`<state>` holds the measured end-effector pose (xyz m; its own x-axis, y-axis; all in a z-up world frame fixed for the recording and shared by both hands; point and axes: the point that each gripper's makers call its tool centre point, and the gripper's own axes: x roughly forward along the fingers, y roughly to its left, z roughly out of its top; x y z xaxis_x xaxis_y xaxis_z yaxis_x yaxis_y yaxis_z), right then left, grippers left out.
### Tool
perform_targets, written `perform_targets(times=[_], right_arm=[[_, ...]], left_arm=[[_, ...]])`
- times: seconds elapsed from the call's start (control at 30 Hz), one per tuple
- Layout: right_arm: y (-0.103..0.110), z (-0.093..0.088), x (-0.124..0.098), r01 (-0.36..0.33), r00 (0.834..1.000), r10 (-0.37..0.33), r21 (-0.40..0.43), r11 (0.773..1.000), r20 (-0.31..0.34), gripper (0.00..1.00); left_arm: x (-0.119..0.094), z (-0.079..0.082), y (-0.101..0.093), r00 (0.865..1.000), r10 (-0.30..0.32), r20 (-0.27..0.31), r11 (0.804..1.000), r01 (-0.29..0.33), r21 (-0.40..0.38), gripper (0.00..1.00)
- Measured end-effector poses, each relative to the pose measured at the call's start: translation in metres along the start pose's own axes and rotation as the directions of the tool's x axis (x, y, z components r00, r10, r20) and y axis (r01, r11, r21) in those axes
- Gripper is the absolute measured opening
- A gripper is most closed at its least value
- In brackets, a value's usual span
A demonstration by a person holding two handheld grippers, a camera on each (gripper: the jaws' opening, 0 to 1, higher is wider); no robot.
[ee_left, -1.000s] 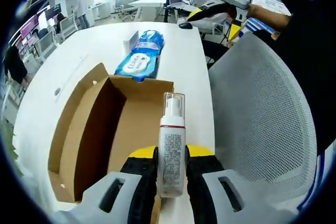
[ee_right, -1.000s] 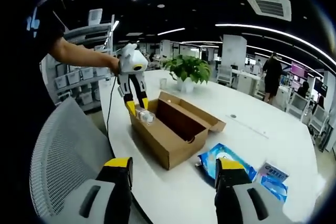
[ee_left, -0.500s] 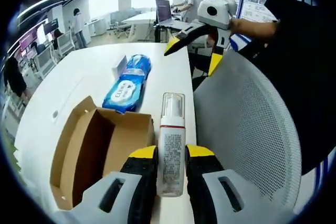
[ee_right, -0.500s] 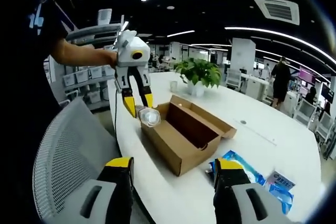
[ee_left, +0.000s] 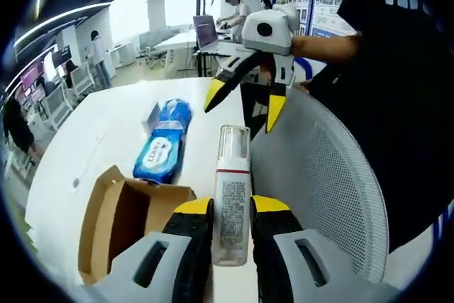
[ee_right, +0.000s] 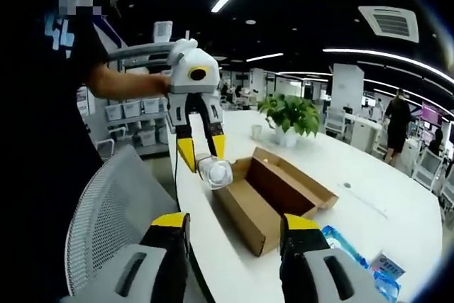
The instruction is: Operate the shoe box by opening the lid, removing the specified soft item, and placing it in the target area until the item is outside and the box remains undamaged.
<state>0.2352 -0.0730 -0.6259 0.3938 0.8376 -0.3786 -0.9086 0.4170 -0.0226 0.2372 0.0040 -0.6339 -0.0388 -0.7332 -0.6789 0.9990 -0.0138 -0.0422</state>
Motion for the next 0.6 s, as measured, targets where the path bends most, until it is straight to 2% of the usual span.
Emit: perform_targets(times=[0.3, 0.6], right_arm=[[0.014, 0.016, 0.001, -0.079, 0.996, 0.080, -0.030, 0.996, 0.026, 0.37], [0.031, 0.022, 0.009, -0.141, 0.990, 0.142, -0.057, 0.988, 0.020, 0.28]], left_arm=[[-0.001, 0.013, -0.015, 0.999, -0.039, 0.003, 0.998, 0.039, 0.055, 0.18], [0.005, 0.011, -0.020, 0.998, -0.064, -0.027, 0.996, 0.066, 0.066, 0.18]])
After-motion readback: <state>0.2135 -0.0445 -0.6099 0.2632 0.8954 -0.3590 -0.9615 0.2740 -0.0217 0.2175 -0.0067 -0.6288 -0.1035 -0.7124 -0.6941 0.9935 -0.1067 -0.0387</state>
